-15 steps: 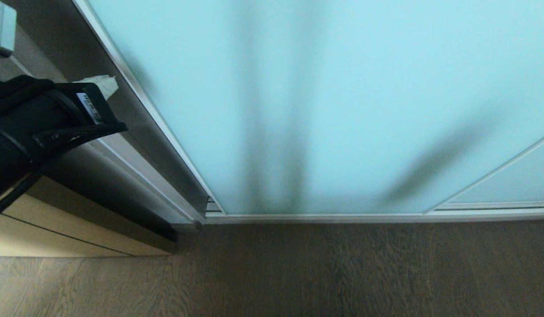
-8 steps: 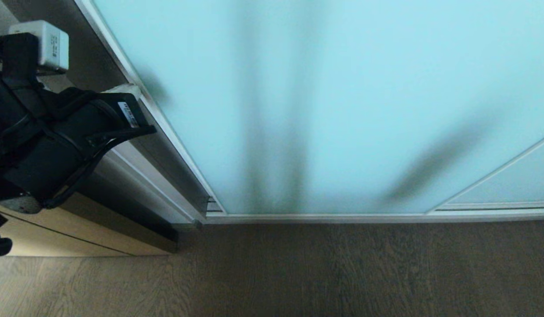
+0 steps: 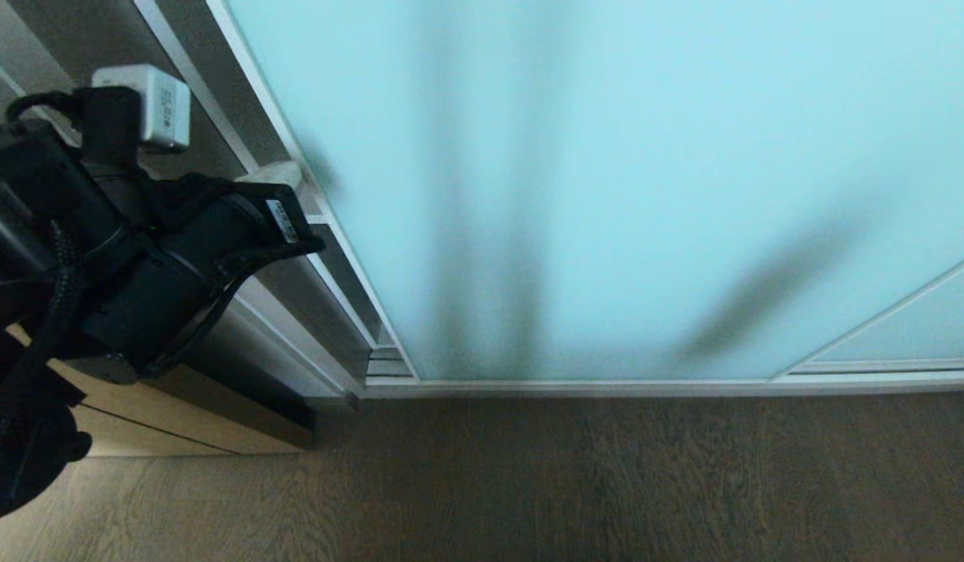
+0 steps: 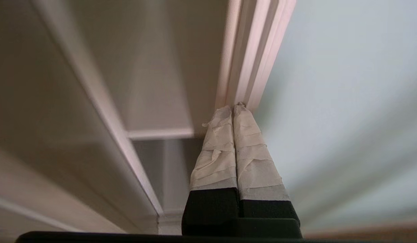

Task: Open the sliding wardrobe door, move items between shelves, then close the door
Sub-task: Open the door

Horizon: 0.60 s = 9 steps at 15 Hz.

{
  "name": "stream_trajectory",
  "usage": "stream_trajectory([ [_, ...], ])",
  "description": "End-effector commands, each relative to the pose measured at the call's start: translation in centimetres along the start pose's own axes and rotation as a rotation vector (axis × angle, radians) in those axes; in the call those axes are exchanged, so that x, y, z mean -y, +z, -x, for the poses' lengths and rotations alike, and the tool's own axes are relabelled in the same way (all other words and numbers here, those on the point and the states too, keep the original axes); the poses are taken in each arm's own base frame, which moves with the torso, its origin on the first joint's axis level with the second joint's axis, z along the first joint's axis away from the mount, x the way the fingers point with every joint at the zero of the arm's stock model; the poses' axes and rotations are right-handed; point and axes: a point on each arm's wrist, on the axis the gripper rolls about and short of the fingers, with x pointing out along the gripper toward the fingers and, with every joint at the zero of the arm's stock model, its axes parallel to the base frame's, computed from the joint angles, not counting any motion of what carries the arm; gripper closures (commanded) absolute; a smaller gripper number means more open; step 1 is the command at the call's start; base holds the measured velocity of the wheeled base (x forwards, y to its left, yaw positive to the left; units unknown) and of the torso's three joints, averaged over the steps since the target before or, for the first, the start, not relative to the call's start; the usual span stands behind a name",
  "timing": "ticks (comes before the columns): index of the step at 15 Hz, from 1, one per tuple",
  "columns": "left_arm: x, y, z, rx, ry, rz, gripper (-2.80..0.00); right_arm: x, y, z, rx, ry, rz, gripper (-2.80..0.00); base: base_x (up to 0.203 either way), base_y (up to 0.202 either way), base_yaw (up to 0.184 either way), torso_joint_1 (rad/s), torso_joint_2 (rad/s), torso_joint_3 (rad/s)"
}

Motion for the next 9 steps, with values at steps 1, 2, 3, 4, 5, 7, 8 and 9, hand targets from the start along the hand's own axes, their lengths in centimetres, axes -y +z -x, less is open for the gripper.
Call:
stream_trajectory([
  [1, 1.2, -0.2, 0.1, -0.007, -0.037, 0.003, 0.0, 0.0, 0.0, 0.0, 0.001, 0.0, 0.0, 0.0, 0.0, 0.0, 0.0, 0.0, 0.0, 0.0],
  [2, 1.8, -0.2, 0.2, -0.007, -0.058, -0.006, 0.0, 0.0, 0.0, 0.0, 0.001, 0.0, -0.001, 0.0, 0.0, 0.0, 0.0, 0.0, 0.0, 0.0],
  [3, 2.3, -0.5, 0.1, -0.016, -0.08, -0.03, 0.0, 0.0, 0.0, 0.0, -0.001, 0.0, -0.002, 0.0, 0.0, 0.0, 0.0, 0.0, 0.0, 0.0],
  [4, 2.8, -0.9, 0.1, -0.025, -0.108, -0.046, 0.0, 0.0, 0.0, 0.0, -0.001, 0.0, 0.0, 0.0, 0.0, 0.0, 0.0, 0.0, 0.0, 0.0],
  [5, 3.5, -1.1, 0.1, -0.029, -0.15, -0.044, 0.0, 0.0, 0.0, 0.0, -0.001, 0.0, -0.001, 0.0, 0.0, 0.0, 0.0, 0.0, 0.0, 0.0],
  [7, 4.7, -1.6, 0.2, -0.043, -0.222, -0.041, 0.0, 0.0, 0.0, 0.0, 0.001, 0.0, 0.0, 0.0, 0.0, 0.0, 0.0, 0.0, 0.0, 0.0],
  [8, 5.4, -1.9, 0.3, -0.051, -0.25, -0.039, 0.0, 0.0, 0.0, 0.0, 0.0, 0.0, 0.0, 0.0, 0.0, 0.0, 0.0, 0.0, 0.0, 0.0],
  [9, 6.0, -2.3, 0.2, -0.059, -0.277, -0.038, 0.0, 0.0, 0.0, 0.0, 0.001, 0.0, 0.0, 0.0, 0.0, 0.0, 0.0, 0.0, 0.0, 0.0],
])
